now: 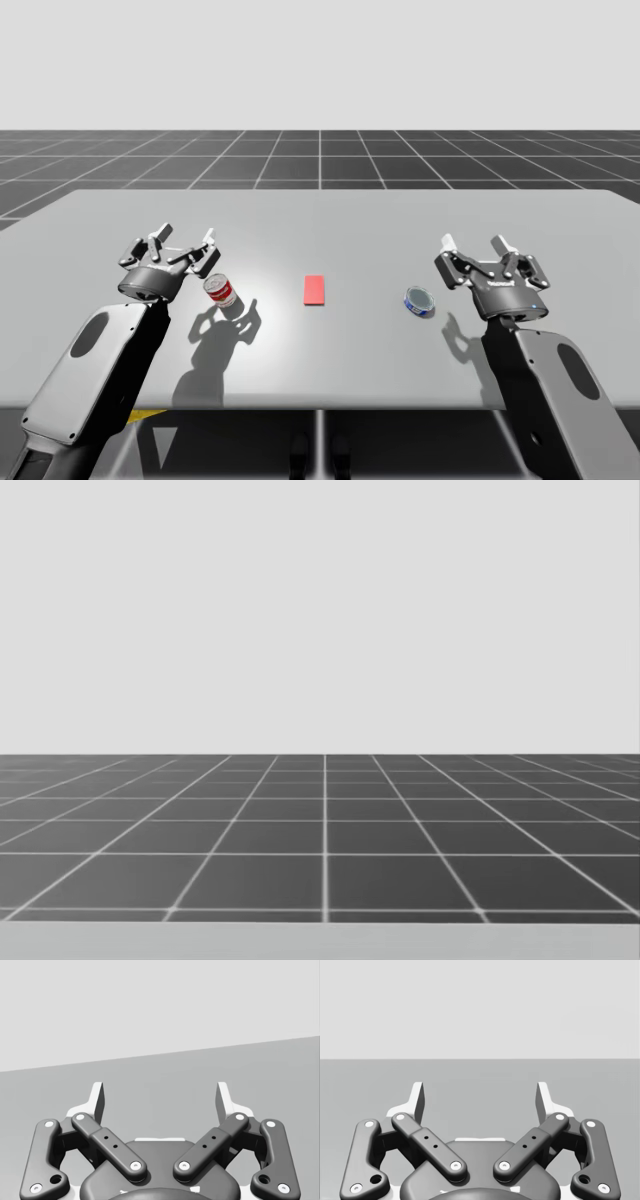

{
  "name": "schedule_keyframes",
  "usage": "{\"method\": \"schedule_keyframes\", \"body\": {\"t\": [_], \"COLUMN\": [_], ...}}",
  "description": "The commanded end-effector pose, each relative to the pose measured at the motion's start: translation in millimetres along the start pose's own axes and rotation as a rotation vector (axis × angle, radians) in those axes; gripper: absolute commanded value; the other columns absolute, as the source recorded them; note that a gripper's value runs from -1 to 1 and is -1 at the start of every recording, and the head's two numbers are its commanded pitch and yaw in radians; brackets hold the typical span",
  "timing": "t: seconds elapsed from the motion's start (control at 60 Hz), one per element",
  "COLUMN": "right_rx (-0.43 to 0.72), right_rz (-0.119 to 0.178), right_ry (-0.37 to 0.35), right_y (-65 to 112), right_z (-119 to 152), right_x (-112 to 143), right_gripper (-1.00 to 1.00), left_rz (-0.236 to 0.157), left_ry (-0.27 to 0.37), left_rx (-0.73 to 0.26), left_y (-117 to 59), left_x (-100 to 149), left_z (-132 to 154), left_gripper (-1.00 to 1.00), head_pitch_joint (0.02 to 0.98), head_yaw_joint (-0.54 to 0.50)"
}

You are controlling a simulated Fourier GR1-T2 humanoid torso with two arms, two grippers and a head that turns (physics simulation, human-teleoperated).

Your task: Look at the card. If it is red, pick the object on the left. If it is green, pick the object on the right.

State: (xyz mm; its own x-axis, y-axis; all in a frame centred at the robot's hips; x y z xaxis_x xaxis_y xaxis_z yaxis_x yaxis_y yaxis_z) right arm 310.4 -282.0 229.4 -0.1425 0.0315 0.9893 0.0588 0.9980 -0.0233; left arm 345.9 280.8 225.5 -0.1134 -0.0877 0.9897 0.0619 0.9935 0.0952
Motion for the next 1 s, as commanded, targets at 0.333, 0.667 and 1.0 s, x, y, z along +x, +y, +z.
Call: {"method": "schedule_keyframes", "body": {"t": [0.333, 0.667, 1.0], "right_rx": [-0.009, -0.028, -0.029], "right_rz": [0.040, 0.059, 0.061], "right_ry": [-0.003, 0.011, 0.027], "right_y": [0.2, 0.1, -0.2], "right_z": [-0.5, -3.2, -4.1], "right_x": [-1.5, -2.5, -3.4], "right_gripper": [-1.00, -1.00, -1.00], "left_rz": [-0.002, -0.005, -0.011], "left_ry": [-0.002, -0.007, -0.008], "left_rx": [-0.001, -0.004, -0.012], "left_y": [-0.2, 1.6, 1.9], "left_x": [-0.1, 0.6, 1.2], "left_z": [0.7, 0.1, -0.3], "left_gripper": [-1.00, -1.00, -1.00], "head_pitch_joint": [0.178, 0.473, 0.748], "head_yaw_joint": [0.01, 0.01, 0.01]}}
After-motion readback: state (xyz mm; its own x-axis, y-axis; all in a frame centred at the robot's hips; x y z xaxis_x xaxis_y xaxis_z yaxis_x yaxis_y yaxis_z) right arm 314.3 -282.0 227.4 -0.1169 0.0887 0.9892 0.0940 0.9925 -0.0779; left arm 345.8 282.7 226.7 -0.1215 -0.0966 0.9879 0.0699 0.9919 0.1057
